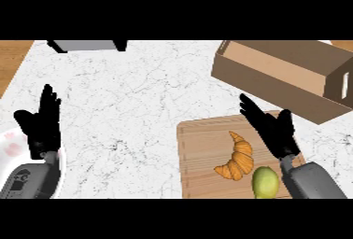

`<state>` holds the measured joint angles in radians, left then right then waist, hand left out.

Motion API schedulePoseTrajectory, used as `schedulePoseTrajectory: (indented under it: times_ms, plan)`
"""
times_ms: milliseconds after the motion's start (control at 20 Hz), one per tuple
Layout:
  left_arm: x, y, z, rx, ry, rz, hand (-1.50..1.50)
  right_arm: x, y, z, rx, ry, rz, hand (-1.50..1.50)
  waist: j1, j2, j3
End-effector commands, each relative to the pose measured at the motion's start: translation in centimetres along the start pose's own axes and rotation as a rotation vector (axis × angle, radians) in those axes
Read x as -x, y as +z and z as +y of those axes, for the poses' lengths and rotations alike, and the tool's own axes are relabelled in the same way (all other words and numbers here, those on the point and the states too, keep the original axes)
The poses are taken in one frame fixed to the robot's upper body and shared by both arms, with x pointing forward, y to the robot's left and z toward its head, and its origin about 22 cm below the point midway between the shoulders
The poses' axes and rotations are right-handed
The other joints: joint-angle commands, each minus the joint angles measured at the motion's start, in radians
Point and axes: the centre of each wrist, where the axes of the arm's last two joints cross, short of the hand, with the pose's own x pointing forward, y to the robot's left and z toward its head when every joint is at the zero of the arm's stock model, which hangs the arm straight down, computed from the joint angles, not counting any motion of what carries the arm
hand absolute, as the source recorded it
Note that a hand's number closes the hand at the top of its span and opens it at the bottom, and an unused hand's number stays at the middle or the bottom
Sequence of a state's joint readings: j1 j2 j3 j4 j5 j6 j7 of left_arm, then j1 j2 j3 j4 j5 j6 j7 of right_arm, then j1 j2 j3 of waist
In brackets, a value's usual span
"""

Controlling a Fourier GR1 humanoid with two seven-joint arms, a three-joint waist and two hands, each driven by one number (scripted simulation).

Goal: Pick the croissant from the cutting board and place it in the cardboard box

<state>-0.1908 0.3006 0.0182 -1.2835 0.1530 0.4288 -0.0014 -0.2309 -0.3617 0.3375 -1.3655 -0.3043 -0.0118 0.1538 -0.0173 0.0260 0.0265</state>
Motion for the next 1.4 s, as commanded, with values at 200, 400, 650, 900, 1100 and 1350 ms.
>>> schedulePoseTrajectory:
  times_ms: [200,400,650,900,1100,1350]
  plan:
    - [-3.2,0.0,-0.6,0.299,-0.185,-0.239,0.0,-9.4,3.0,-6.7,0.48,0.196,-0.414,-1.5,-0.14,-0.085,-0.031]
    - [-3.7,1.0,-0.4,0.49,-0.209,-0.281,0.0,-8.3,6.4,-9.2,0.697,0.444,-0.276,-1.5,-0.123,-0.074,-0.034]
    - [-5.6,1.4,-0.5,0.588,-0.187,-0.334,0.0,-6.8,11.5,-6.3,0.642,0.675,-0.326,-1.5,-0.064,-0.049,-0.03]
    - [-5.8,1.7,-2.1,0.621,-0.188,-0.35,0.0,-7.2,14.9,-2.9,0.579,0.854,-0.29,-1.5,-0.034,-0.036,-0.029]
    - [-6.2,1.8,-1.4,0.654,-0.19,-0.358,0.0,-8.7,16.1,-1.3,0.519,0.971,-0.058,-1.5,-0.006,-0.031,-0.031]
    - [-8.2,0.0,-1.9,0.658,-0.186,-0.392,0.0,-10.7,16.8,1.5,0.353,1.115,0.122,-1.5,0.016,-0.021,-0.032]
